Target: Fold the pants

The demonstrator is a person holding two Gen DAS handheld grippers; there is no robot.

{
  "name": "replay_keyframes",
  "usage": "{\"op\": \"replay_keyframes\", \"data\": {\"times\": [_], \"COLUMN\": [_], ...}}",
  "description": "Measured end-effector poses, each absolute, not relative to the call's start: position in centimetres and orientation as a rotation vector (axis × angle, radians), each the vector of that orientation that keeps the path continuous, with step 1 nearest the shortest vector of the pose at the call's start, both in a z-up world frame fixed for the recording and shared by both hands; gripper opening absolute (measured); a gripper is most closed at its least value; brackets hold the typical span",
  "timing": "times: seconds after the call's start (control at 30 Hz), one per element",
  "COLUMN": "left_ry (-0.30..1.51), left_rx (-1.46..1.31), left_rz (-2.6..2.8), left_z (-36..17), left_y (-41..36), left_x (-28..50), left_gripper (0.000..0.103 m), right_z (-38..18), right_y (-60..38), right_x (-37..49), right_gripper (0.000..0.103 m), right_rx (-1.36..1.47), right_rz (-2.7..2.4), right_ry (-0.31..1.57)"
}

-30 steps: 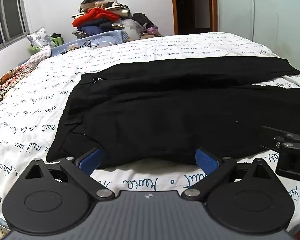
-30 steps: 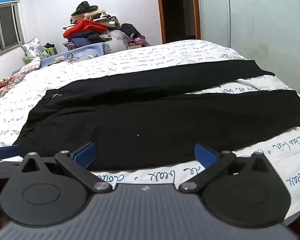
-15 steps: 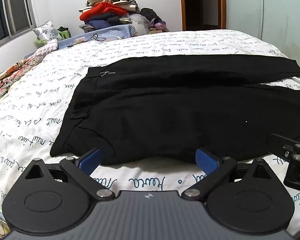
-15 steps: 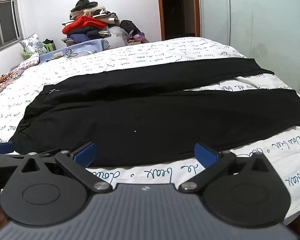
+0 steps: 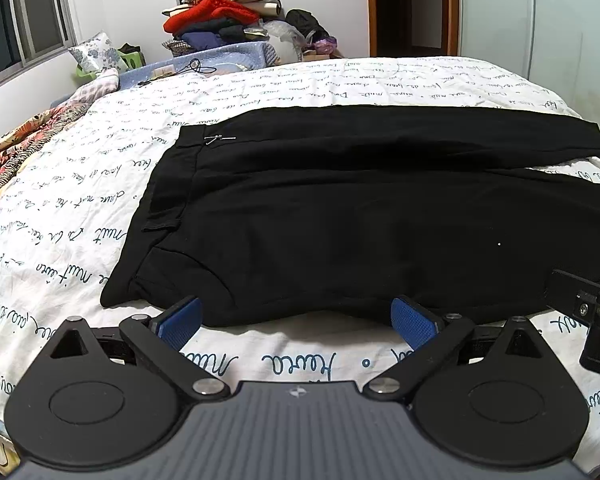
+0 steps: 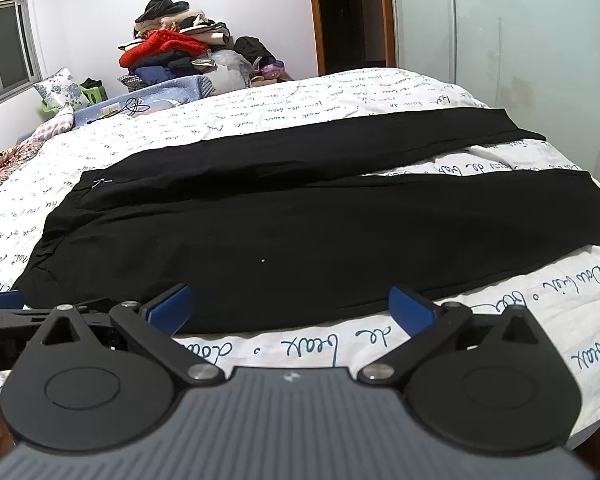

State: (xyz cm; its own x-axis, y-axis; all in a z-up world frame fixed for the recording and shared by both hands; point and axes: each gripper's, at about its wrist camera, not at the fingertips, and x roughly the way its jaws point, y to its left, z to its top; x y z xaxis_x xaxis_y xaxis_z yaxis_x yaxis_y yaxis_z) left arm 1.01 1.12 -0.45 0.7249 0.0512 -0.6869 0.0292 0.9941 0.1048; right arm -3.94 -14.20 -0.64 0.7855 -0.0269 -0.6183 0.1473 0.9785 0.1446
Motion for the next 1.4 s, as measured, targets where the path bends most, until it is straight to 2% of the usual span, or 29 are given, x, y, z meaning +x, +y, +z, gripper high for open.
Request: {"op": "replay_keyframes", "data": {"times": [1.4], "left_ry": [0.792], "left_rx": [0.109], "left_rz": [0.006], "left_z": [-1.12], "left_y": [1.28], "left_x": [1.5], "left_gripper": [0.101], "right_z": [-1.44], "right_y": [-13.91], "right_x": [-3.66], "right_gripper": [0.103], "right_rx": [0.193], "right_rz": [-0.061], "right_ry": [0.705]}}
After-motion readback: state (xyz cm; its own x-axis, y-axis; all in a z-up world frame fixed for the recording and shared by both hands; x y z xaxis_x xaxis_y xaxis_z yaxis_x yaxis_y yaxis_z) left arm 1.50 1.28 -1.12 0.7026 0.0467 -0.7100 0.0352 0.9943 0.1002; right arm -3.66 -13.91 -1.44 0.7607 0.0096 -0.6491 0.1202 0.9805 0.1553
